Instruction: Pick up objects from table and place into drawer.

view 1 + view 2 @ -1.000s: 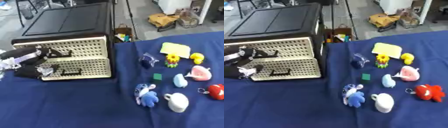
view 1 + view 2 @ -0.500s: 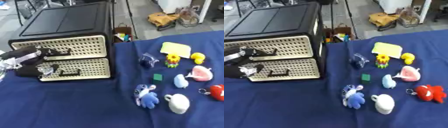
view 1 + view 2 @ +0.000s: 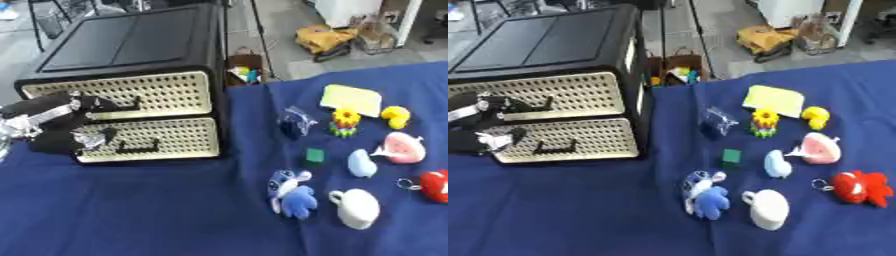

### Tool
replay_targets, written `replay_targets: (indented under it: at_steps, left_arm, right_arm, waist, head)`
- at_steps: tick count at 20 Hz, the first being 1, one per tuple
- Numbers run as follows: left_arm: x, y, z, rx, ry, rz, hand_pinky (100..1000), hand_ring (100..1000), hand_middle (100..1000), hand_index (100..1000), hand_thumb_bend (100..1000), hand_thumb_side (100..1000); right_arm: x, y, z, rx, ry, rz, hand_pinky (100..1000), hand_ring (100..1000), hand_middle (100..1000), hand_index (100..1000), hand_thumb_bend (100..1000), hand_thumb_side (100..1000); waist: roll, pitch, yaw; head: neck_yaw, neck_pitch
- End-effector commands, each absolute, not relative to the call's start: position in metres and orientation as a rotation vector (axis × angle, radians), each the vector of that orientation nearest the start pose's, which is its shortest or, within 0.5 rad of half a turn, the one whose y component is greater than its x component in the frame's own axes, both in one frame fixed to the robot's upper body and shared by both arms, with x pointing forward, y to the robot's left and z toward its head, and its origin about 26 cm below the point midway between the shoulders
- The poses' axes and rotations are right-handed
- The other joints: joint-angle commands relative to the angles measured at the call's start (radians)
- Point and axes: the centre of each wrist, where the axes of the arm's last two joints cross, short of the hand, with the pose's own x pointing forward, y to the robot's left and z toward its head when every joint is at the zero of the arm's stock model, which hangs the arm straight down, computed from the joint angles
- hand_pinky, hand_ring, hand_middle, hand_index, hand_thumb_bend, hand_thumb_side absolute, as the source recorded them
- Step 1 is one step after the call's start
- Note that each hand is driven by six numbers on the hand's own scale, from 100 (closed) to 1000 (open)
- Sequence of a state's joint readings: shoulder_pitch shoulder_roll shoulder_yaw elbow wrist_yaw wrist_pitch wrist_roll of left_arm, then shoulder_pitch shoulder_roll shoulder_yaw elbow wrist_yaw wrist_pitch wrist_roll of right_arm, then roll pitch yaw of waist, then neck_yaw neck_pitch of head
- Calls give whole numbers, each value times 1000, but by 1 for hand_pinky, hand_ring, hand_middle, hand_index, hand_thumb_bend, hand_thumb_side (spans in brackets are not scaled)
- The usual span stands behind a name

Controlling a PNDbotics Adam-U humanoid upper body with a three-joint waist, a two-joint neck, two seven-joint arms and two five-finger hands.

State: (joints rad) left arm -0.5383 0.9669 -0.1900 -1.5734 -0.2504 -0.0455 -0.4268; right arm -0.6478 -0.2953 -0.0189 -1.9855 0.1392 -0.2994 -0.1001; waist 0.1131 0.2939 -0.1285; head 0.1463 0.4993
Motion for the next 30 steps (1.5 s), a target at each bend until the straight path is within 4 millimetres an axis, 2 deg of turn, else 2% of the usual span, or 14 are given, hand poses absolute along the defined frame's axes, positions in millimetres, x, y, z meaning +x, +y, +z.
replay_targets:
  at_steps: [1,9,17,30]
  left_arm:
    - [356,373,267,740,-1526,-1396,100,100,114,747,234,653]
    - [357,372,271,834,-1483,-1398,100,100,125,715,216,666]
    - [356,360,273,918,-1378,-1388,100,105,133,729,205,681]
    - [347,346,276,947,-1338,-1431,100,112,140,749,219,697]
  right_arm:
    - [311,-225,306,252,3259,-416,721,808,720,741,281,947]
    - [311,-226,305,255,3267,-410,723,810,719,742,284,948]
    - [311,-227,303,262,3282,-391,724,810,717,743,281,946]
    - [312,-227,300,258,3298,-366,727,811,717,743,276,948]
  waist:
    - [-3,-16,-2]
    - [4,-18,-10]
    - [12,-27,-13]
    - [3,-50,0]
  head:
    - [5,-10]
    - [11,-11]
    - [13,-10]
    - [6,17]
